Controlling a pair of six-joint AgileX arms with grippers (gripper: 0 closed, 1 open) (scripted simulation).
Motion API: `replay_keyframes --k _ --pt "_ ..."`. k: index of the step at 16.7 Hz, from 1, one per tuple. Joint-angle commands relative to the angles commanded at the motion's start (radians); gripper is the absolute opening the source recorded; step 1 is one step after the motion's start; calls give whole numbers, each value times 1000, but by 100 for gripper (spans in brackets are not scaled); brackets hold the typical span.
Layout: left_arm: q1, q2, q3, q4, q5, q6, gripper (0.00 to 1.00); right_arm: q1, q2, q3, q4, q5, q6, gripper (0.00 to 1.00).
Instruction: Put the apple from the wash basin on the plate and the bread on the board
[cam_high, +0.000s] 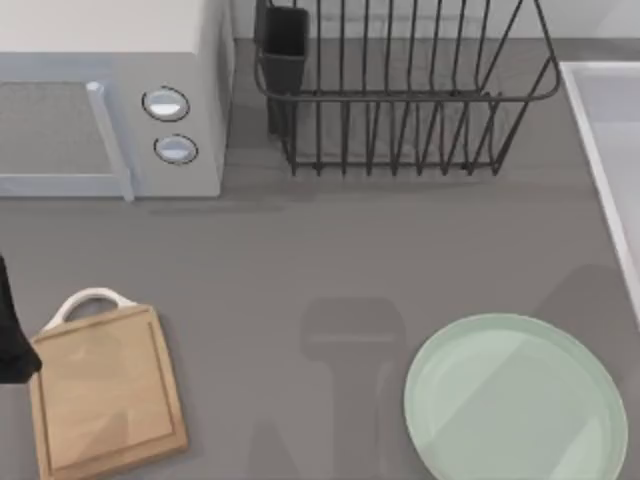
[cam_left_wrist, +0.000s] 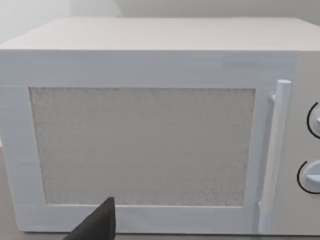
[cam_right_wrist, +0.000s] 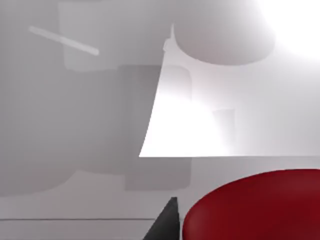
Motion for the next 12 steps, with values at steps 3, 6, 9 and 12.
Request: replay_keyframes --k 3,6,9,12 --pt "0 0 0 0 0 0 100 1 -28 12 -31 0 0 0" --pt "0 0 0 0 0 0 100 2 -25 11 -28 0 3 0" --pt "0 0 0 0 0 0 100 41 -68 28 -38 4 45 0" --pt "0 0 0 0 0 0 100 134 -136 15 -63 10 144 0"
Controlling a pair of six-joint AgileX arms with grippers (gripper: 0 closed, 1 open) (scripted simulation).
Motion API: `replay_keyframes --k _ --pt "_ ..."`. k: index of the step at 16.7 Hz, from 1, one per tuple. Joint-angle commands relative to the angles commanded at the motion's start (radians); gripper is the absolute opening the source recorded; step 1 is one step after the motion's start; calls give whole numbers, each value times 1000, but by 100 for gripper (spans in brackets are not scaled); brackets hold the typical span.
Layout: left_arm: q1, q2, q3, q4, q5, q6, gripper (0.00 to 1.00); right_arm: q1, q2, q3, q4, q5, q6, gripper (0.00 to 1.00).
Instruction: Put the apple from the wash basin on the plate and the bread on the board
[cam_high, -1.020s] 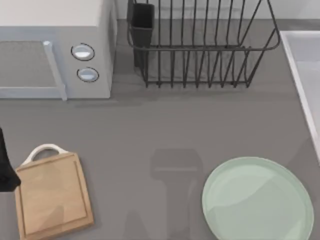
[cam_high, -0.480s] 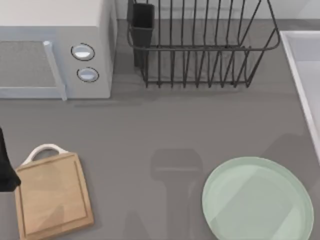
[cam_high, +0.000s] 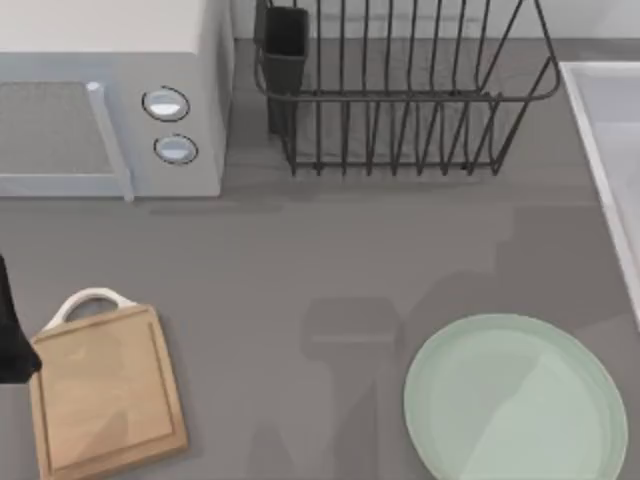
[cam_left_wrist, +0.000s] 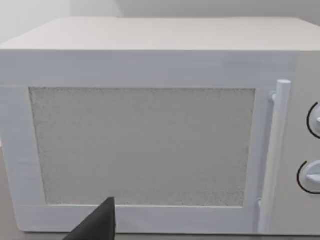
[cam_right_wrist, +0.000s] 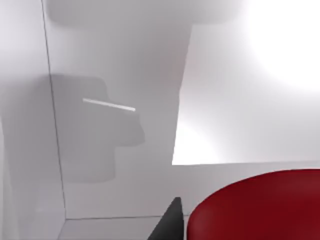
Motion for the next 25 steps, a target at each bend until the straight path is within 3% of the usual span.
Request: replay_keyframes --k 15,19,24,25 --pt "0 0 0 0 0 0 100 774 -346 -209 -235 4 756 0" --pt "0 0 0 0 0 0 100 872 -377 -234 -265 5 845 0" --pt "0 0 0 0 0 0 100 877 -379 -235 -267 5 850 0" --pt "0 0 0 0 0 0 100 877 -379 -235 -267 5 850 8"
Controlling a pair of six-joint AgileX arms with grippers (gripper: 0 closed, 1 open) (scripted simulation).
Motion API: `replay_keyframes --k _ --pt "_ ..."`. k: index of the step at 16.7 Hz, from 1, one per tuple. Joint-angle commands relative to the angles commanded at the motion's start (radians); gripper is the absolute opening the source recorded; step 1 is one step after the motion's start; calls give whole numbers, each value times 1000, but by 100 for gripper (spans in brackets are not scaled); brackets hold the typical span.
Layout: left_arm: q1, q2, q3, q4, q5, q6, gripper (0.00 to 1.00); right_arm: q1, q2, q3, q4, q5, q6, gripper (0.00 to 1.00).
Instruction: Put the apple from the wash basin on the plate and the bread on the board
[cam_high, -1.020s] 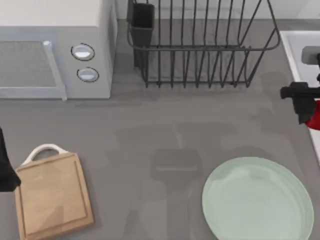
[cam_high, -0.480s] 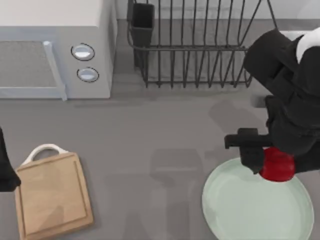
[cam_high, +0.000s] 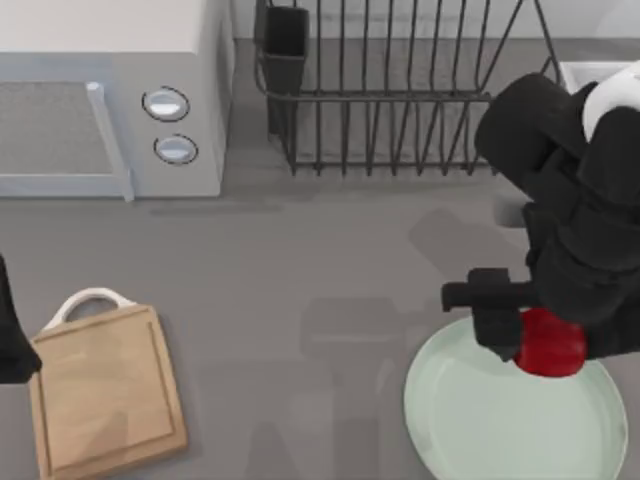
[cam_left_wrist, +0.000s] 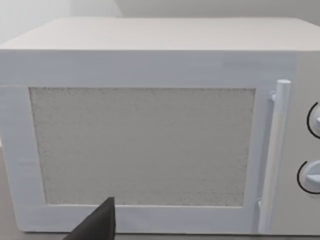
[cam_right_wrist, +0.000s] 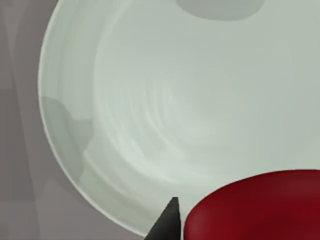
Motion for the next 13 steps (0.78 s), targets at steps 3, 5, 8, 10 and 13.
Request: replay_keyframes --k 3,5,8,10,13 --pt "0 0 0 0 0 0 100 0 0 0 0 0 0 30" --pt "0 0 0 0 0 0 100 0 0 0 0 0 0 45" --pt "0 0 0 0 0 0 100 0 0 0 0 0 0 68" --pt "0 0 0 0 0 0 100 0 0 0 0 0 0 83" --pt "0 0 0 0 0 0 100 0 0 0 0 0 0 100"
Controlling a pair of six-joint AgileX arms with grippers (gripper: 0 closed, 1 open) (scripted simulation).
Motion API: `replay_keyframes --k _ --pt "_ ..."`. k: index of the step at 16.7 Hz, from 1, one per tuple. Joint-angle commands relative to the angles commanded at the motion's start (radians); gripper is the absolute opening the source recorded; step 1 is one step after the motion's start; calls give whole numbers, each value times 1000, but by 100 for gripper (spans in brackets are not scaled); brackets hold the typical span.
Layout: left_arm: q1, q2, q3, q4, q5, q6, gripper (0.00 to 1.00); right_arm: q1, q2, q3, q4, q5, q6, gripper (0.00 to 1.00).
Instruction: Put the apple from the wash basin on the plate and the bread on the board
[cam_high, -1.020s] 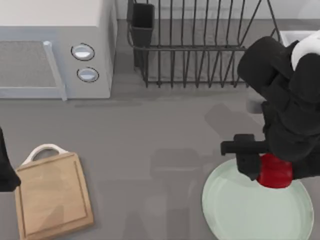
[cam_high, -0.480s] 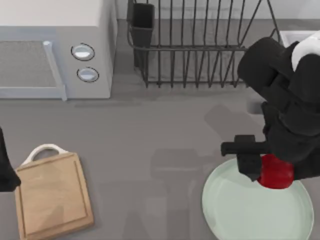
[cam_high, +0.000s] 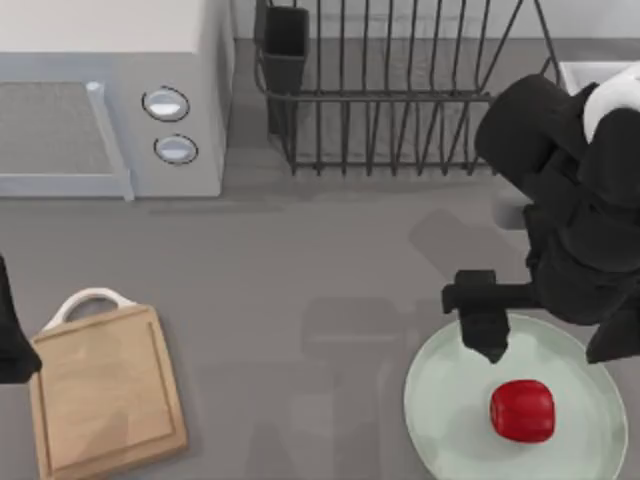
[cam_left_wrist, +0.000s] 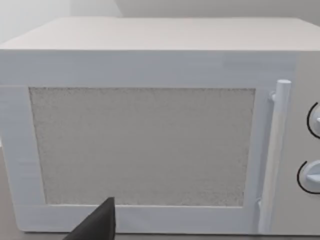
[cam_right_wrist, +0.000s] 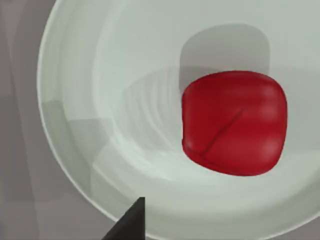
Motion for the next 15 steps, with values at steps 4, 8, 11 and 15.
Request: replay_keyframes --k 4,8,11,15 --pt "0 0 0 0 0 0 100 0 0 0 0 0 0 100" --pt "0 0 0 0 0 0 100 -1 1 0 0 0 0 100" --pt "0 0 0 0 0 0 100 -15 -27 -24 25 0 -14 100" --pt "0 0 0 0 0 0 100 -88 -203 -168 165 0 -89 100"
